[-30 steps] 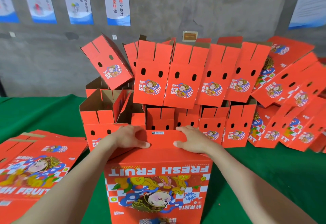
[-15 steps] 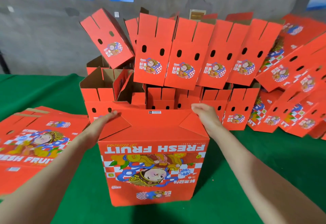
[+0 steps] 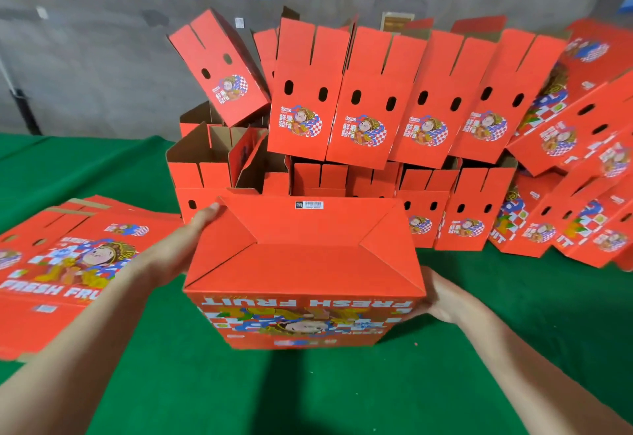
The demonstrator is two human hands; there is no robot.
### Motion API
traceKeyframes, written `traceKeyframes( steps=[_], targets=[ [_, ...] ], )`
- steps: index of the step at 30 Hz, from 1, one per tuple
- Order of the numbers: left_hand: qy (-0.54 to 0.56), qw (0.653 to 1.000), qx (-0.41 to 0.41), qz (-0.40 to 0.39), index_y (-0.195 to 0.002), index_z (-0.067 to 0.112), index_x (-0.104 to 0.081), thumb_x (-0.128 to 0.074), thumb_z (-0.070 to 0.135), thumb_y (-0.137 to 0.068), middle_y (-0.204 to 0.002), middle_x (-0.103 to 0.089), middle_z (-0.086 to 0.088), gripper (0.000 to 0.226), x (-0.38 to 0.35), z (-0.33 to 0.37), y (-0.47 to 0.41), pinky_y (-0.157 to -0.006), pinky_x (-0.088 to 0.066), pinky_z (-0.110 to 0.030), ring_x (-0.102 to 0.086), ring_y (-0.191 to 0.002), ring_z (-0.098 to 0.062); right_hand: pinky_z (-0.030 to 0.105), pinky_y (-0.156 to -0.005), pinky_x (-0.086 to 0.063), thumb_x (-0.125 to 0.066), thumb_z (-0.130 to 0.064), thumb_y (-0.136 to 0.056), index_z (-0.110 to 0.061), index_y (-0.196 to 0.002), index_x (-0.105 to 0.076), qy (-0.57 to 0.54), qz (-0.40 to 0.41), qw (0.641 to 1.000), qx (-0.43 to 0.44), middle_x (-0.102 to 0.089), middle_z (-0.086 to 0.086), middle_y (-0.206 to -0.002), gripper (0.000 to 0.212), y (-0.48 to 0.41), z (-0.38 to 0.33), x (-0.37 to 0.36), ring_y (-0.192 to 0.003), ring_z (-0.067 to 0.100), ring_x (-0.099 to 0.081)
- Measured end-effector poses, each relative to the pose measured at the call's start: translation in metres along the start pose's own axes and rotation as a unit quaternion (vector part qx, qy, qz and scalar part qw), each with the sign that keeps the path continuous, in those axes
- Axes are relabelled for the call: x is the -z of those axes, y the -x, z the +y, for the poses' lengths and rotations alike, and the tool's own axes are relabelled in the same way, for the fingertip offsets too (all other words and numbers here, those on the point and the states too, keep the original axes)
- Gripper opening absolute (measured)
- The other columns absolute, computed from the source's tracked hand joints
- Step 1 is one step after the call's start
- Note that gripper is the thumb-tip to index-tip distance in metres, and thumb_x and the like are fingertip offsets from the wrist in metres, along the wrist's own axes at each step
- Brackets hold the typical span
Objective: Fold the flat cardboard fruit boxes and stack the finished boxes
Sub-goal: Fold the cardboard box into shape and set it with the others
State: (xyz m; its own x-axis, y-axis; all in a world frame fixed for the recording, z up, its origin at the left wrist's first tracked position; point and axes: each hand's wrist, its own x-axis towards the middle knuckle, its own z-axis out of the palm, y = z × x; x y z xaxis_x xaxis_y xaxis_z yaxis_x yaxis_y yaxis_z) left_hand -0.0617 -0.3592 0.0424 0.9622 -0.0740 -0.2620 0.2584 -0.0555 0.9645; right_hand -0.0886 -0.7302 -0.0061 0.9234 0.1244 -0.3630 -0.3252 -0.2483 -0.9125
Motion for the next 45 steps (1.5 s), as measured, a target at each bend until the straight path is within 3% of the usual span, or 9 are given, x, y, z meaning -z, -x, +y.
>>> traceKeyframes(
  steps=[6, 12, 16, 20, 23, 27, 33, 41, 45],
  targets=[
    [0.054, 0.994, -0.034, -0.089, -0.119, 0.019, -0.063, -0.031, 0.080, -0.071, -0.114, -0.069, -0.011, 0.084, 0.016, -0.004, -0.005, -0.092, -0.044, -0.044, -0.065, -0.106, -0.027, 0.027, -0.059, -0.054, -0.047, -0.039, -0.099, -0.017, -0.100, -0.062, -0.019, -0.027, 0.998, 0.045, -0.073, 0.003, -0.079, 0.027, 0.006, -0.005, 0.014, -0.070, 0.016, -0.070],
    [0.118, 0.991, -0.040, -0.054, -0.088, 0.017, -0.073, -0.061, 0.036, -0.064, -0.086, -0.072, -0.010, 0.033, 0.009, -0.010, -0.005, -0.071, -0.052, -0.033, -0.070, -0.068, -0.020, 0.041, -0.087, -0.055, -0.065, -0.038, -0.085, -0.036, -0.130, -0.051, -0.050, -0.027, 0.994, 0.089, -0.068, 0.012, -0.117, 0.048, 0.007, -0.002, 0.025, -0.103, 0.027, -0.066],
    [0.176, 0.977, -0.058, -0.102, -0.112, 0.013, -0.064, -0.072, 0.027, -0.048, -0.095, -0.073, -0.011, 0.066, 0.007, -0.015, -0.005, -0.063, -0.058, -0.028, -0.071, -0.070, -0.021, 0.034, -0.077, -0.047, -0.072, -0.062, -0.066, -0.063, -0.122, -0.042, 0.083, -0.040, 0.992, 0.091, -0.059, -0.015, -0.127, 0.063, 0.016, -0.004, 0.028, -0.112, 0.017, -0.057],
    [0.126, 0.982, -0.052, -0.129, -0.123, 0.020, -0.060, -0.061, 0.004, -0.049, -0.110, -0.070, -0.011, 0.075, 0.002, -0.018, -0.008, -0.065, -0.057, -0.025, -0.070, -0.081, -0.024, 0.029, -0.062, -0.050, -0.085, -0.035, -0.068, -0.057, -0.116, -0.050, 0.056, -0.058, 0.986, 0.143, -0.065, -0.008, -0.120, 0.062, 0.020, 0.006, 0.033, -0.102, 0.032, -0.064],
    [-0.040, 0.986, -0.107, -0.120, -0.130, 0.016, -0.053, -0.049, -0.022, -0.066, -0.110, -0.069, -0.001, 0.074, -0.011, -0.025, -0.010, -0.055, -0.049, -0.022, -0.061, -0.080, -0.022, 0.016, -0.065, -0.052, -0.087, -0.022, -0.060, -0.058, -0.108, -0.055, 0.067, -0.055, 0.975, 0.206, -0.062, -0.028, -0.115, 0.068, 0.028, 0.006, 0.029, -0.091, 0.008, -0.067],
    [-0.211, 0.966, -0.142, -0.048, -0.117, 0.001, -0.055, -0.059, -0.018, -0.077, -0.112, -0.065, -0.012, 0.044, -0.036, -0.039, -0.025, -0.090, -0.051, -0.043, -0.063, -0.100, -0.030, 0.008, -0.070, -0.045, -0.087, -0.017, -0.064, -0.066, -0.110, -0.046, 0.247, 0.056, 0.934, 0.250, -0.039, -0.018, -0.126, 0.079, 0.033, 0.016, 0.014, -0.086, -0.005, -0.055],
    [-0.189, 0.974, -0.126, -0.028, -0.148, 0.018, -0.024, -0.067, 0.001, -0.085, -0.140, -0.041, -0.006, 0.079, -0.094, -0.045, -0.035, -0.092, -0.039, -0.024, -0.049, -0.121, -0.016, 0.038, -0.101, -0.045, -0.063, -0.017, -0.086, -0.026, -0.118, -0.054, 0.464, 0.188, 0.837, 0.222, 0.001, 0.004, -0.153, 0.034, 0.026, 0.068, 0.005, -0.113, 0.025, -0.053],
    [-0.392, 0.822, -0.407, -0.071, -0.148, 0.042, 0.001, -0.075, 0.007, -0.077, -0.154, 0.019, 0.022, 0.110, -0.160, -0.003, -0.025, -0.088, -0.051, -0.031, -0.053, -0.116, -0.013, 0.030, -0.097, -0.045, -0.049, -0.030, -0.096, -0.028, -0.127, -0.049, 0.481, 0.217, 0.842, 0.113, 0.000, 0.018, -0.152, 0.032, 0.014, 0.129, 0.001, -0.107, 0.026, -0.057],
    [-0.510, 0.756, -0.384, -0.146, -0.152, 0.030, -0.004, -0.071, 0.018, -0.083, -0.149, -0.029, -0.004, 0.097, -0.200, 0.013, -0.028, -0.099, -0.042, -0.033, -0.050, -0.120, -0.024, 0.036, -0.091, -0.049, -0.045, -0.044, -0.096, -0.036, -0.130, -0.044, 0.507, 0.221, 0.825, 0.114, 0.005, 0.019, -0.153, 0.036, 0.016, 0.138, -0.007, -0.105, 0.027, -0.059]
  ],
)
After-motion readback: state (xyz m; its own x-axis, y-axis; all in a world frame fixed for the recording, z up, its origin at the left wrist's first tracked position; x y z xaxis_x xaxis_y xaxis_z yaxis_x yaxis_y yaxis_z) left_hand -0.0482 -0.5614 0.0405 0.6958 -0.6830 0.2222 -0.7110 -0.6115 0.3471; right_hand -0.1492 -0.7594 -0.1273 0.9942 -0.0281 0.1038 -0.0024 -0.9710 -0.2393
